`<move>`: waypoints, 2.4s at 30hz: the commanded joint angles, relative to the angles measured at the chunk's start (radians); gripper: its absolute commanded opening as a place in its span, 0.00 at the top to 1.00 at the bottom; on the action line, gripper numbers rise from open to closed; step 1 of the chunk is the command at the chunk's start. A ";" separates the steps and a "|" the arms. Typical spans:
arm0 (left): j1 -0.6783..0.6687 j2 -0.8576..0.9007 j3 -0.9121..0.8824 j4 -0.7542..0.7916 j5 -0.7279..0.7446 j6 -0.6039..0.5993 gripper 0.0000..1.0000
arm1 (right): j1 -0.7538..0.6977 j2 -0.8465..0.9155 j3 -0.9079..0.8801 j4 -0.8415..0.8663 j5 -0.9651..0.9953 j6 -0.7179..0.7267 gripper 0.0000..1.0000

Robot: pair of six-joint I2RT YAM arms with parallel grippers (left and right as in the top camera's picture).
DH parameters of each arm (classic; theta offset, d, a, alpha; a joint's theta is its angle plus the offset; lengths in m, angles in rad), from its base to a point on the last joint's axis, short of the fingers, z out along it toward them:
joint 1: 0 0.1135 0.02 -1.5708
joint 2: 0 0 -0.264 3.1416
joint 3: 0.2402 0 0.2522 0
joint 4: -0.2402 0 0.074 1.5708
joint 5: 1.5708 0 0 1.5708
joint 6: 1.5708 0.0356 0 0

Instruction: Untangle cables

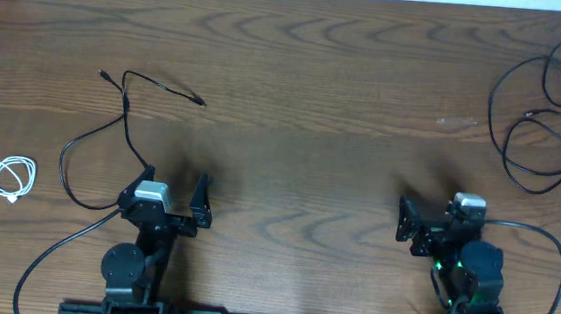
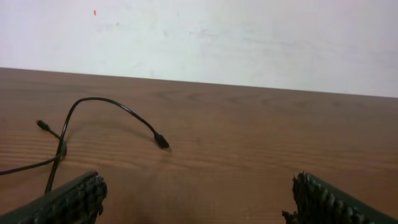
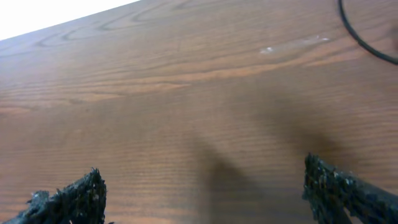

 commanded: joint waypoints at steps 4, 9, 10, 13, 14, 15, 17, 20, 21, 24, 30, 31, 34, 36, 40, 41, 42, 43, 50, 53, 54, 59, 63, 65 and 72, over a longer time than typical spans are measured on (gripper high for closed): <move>0.004 -0.007 -0.016 -0.036 0.013 0.016 0.04 | 0.003 -0.146 -0.001 -0.088 0.052 -0.007 0.01; 0.004 -0.007 -0.016 -0.036 0.013 0.016 0.04 | 0.003 -0.199 -0.001 -0.088 0.052 -0.007 0.01; 0.004 -0.007 -0.016 -0.036 0.013 0.016 0.04 | 0.003 -0.213 -0.001 -0.087 0.052 -0.007 0.01; 0.004 -0.007 -0.016 -0.036 0.013 0.016 0.04 | 0.003 -0.262 -0.001 -0.087 0.052 -0.007 0.01; 0.004 -0.007 -0.016 -0.036 0.013 0.016 0.04 | 0.003 -0.276 -0.001 -0.087 0.052 -0.007 0.01; 0.004 -0.007 -0.016 -0.036 0.013 0.016 0.04 | 0.003 -0.295 -0.001 -0.087 0.052 -0.007 0.01; 0.004 -0.007 -0.016 -0.036 0.013 0.016 0.04 | 0.003 -0.330 -0.001 -0.087 0.052 -0.007 0.01; 0.004 -0.007 -0.016 -0.036 0.013 0.016 0.04 | 0.003 -0.377 -0.001 -0.087 0.052 -0.007 0.01; 0.004 -0.007 -0.016 -0.036 0.013 0.016 0.04 | 0.003 -0.391 -0.001 -0.087 0.052 -0.007 0.01; 0.004 -0.007 -0.016 -0.036 0.013 0.016 0.04 | 0.003 -0.414 -0.001 -0.087 0.052 -0.007 0.01; 0.004 -0.007 -0.016 -0.036 0.013 0.016 0.04 | 0.003 -0.418 -0.001 -0.087 0.052 -0.007 0.01; 0.004 -0.007 -0.016 -0.036 0.013 0.016 0.04 | 0.003 -0.418 -0.001 -0.087 0.052 -0.007 0.01; 0.004 -0.007 -0.016 -0.036 0.013 0.016 0.04 | 0.003 -0.418 -0.001 -0.087 0.052 -0.007 0.01; 0.004 -0.007 -0.016 -0.036 0.013 0.016 0.04 | 0.003 -0.418 -0.001 -0.087 0.052 -0.007 0.01; 0.004 -0.007 -0.016 -0.036 0.013 0.016 0.04 | 0.003 -0.417 -0.001 -0.087 0.052 -0.007 0.01; 0.004 -0.007 -0.016 -0.036 0.013 0.016 0.04 | 0.003 -0.417 -0.001 -0.087 0.052 -0.007 0.01; 0.004 -0.007 -0.016 -0.036 0.013 0.016 0.04 | 0.003 -0.417 -0.001 -0.087 0.052 -0.007 0.01; 0.004 -0.007 -0.016 -0.036 0.013 0.016 0.04 | 0.003 -0.417 -0.001 -0.087 0.052 -0.007 0.01; 0.004 -0.007 -0.016 -0.036 0.013 0.016 0.04 | 0.003 -0.417 -0.001 -0.087 0.052 -0.007 0.01; 0.004 -0.007 -0.016 -0.036 0.013 0.016 0.04 | 0.003 -0.417 -0.001 -0.087 0.052 -0.007 0.01; 0.004 -0.007 -0.016 -0.036 0.013 0.016 0.04 | 0.003 -0.417 -0.001 -0.087 0.052 -0.007 0.01; 0.004 -0.007 -0.016 -0.036 0.013 0.016 0.04 | 0.003 -0.417 -0.001 -0.087 0.052 -0.007 0.01; 0.004 -0.007 -0.016 -0.036 0.013 0.016 0.04 | 0.003 -0.417 -0.001 -0.087 0.052 -0.007 0.01; 0.004 -0.007 -0.016 -0.036 0.013 0.016 0.04 | 0.003 -0.417 -0.001 -0.087 0.052 -0.007 0.01; 0.004 -0.007 -0.016 -0.036 0.013 0.016 0.04 | 0.003 -0.417 -0.001 -0.087 0.052 -0.007 0.01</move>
